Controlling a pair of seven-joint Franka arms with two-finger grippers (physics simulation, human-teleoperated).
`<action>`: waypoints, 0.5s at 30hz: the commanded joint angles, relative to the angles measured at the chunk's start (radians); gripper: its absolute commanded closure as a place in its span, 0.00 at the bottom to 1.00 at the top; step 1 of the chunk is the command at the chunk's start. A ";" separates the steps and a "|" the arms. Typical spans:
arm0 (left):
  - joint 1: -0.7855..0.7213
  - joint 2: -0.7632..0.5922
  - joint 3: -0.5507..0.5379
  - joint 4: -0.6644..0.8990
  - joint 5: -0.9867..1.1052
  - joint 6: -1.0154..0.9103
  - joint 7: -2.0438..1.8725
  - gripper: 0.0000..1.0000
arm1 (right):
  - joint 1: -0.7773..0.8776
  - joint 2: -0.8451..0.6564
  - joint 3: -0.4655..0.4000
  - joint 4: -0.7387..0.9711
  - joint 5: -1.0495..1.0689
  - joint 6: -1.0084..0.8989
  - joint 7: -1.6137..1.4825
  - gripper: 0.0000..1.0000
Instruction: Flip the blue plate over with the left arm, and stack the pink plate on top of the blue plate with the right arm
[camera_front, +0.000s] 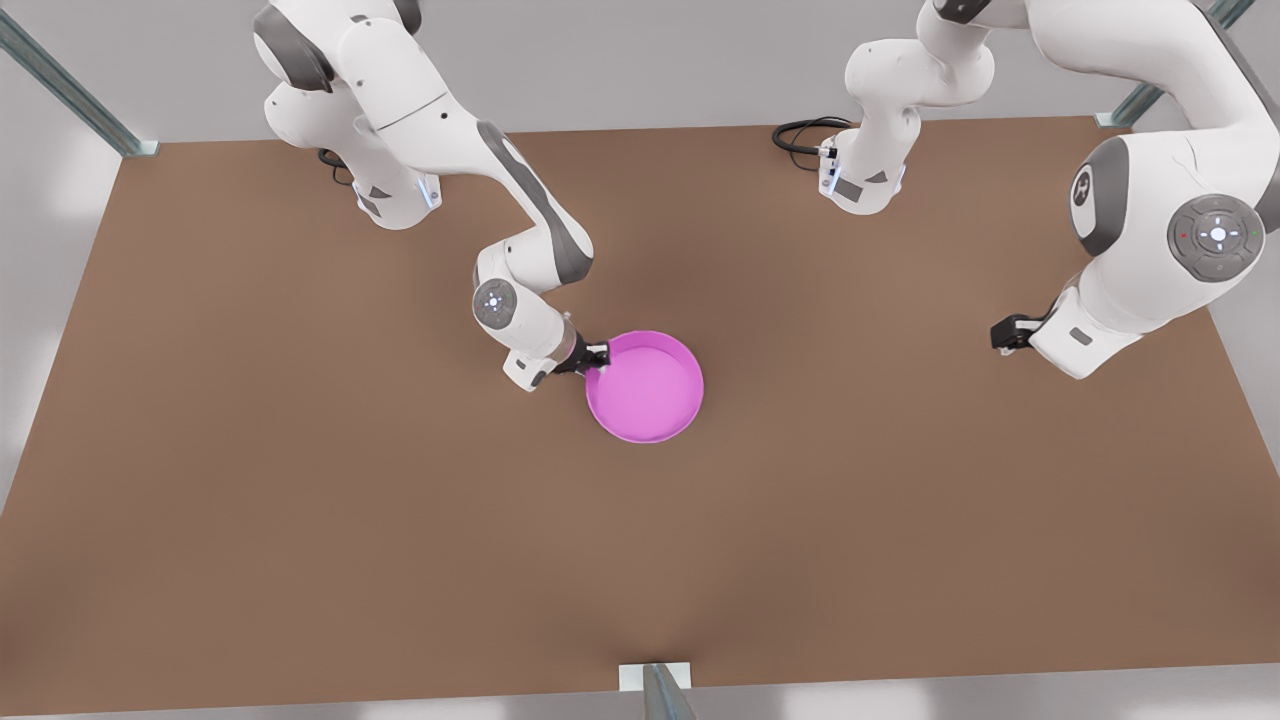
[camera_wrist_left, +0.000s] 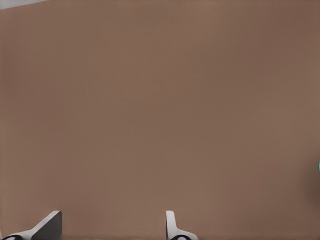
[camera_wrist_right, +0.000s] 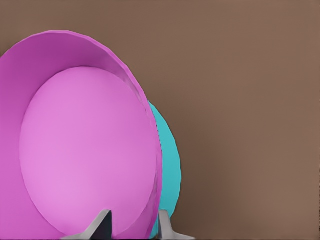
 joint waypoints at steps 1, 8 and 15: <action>0.000 0.000 0.000 0.000 0.000 0.000 0.000 0.00 | 0.000 -0.001 -0.001 -0.001 0.001 -0.002 -0.001 0.00; -0.003 0.000 -0.002 0.003 -0.015 0.002 -0.002 0.00 | -0.285 -0.335 -0.021 -0.015 -0.325 -0.289 -0.102 0.00; -0.004 0.000 -0.011 0.013 -0.018 0.035 0.002 0.00 | -0.812 -0.321 0.147 0.576 -0.676 -1.062 -0.205 0.00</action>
